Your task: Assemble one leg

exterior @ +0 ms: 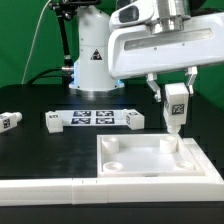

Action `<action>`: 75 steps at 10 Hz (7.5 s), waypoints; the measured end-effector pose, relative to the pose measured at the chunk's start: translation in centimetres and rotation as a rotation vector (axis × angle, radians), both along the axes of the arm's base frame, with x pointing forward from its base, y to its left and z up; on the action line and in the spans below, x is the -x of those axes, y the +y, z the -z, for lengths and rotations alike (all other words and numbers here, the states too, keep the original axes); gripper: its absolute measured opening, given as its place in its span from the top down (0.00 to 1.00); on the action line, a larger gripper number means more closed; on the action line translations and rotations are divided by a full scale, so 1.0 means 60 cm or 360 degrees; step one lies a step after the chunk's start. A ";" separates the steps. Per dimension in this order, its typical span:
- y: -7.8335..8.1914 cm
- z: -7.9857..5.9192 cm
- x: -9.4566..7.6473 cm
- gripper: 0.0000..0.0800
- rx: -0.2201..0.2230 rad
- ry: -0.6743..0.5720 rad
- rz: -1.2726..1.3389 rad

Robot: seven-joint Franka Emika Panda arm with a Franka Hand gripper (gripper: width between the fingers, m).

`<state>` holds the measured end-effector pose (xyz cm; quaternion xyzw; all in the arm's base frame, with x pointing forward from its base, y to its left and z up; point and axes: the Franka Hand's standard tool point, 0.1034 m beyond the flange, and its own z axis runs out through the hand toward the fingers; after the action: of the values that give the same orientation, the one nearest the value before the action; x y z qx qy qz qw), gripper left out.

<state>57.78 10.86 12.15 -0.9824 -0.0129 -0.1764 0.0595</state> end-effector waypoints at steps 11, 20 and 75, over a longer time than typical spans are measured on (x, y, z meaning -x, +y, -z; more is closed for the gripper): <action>-0.007 0.034 -0.082 0.64 0.0078 -0.0107 -0.0216; 0.027 0.049 -0.084 0.64 0.0064 -0.0401 -0.0184; 0.003 0.052 -0.085 0.56 0.0026 0.0575 -0.0276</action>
Offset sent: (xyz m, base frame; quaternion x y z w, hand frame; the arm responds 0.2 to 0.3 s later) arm 0.0434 -0.0101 -0.0080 -0.0029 -0.0175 -0.0985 0.9950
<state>62.85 11.05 9.05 -0.9938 -0.0881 0.0086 0.0680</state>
